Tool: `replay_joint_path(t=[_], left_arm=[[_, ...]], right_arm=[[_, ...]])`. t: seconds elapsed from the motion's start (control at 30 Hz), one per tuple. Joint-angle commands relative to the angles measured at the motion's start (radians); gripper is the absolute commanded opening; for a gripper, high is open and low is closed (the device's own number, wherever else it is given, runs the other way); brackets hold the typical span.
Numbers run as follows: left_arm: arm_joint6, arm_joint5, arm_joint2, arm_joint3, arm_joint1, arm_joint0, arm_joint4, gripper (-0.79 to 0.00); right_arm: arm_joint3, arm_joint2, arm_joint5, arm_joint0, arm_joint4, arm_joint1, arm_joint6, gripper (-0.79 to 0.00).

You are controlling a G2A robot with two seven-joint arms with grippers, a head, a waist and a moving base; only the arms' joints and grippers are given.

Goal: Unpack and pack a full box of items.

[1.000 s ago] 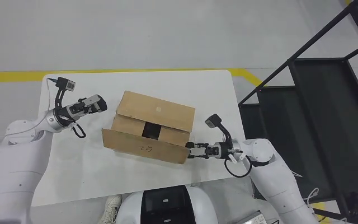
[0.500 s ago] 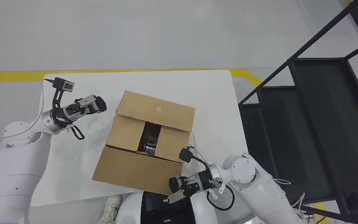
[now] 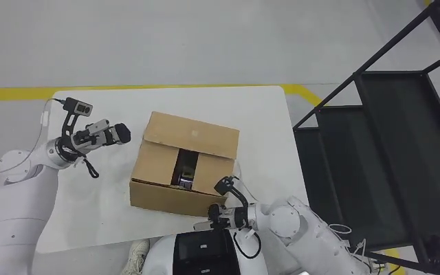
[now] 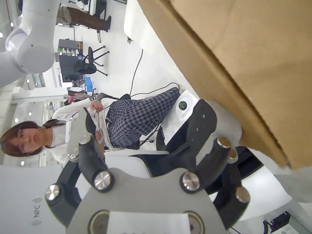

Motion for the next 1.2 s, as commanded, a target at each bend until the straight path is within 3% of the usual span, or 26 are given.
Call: replay_joint_path(t=[0.0, 0.37, 0.77, 0.97, 1.17], left_arm=[[-0.031, 0.031, 0.003, 0.005, 0.001, -0.001, -0.005, 0.000], [-0.113, 0.148, 0.033, 0.033, 0.004, -0.002, 0.029, 0.000], [-0.070, 0.148, 0.113, 0.112, -0.021, -0.062, 0.035, 0.000], [-0.029, 0.114, 0.168, 0.180, -0.042, -0.126, 0.064, 0.000], [-0.049, 0.106, 0.194, 0.236, -0.065, -0.182, -0.014, 0.000]], right_arm=[[0.010, 0.006, 0.028, 0.002, -0.012, 0.001, -0.024, 0.000], [0.010, 0.049, 0.034, -0.012, 0.015, 0.014, -0.031, 0.000], [-0.083, 0.256, -0.200, -0.130, 0.455, 0.062, 0.195, 0.000], [-0.073, 0.350, -0.243, -0.168, 0.579, 0.078, 0.228, 0.000], [-0.059, 0.388, -0.260, -0.183, 0.648, 0.088, 0.254, 0.000]])
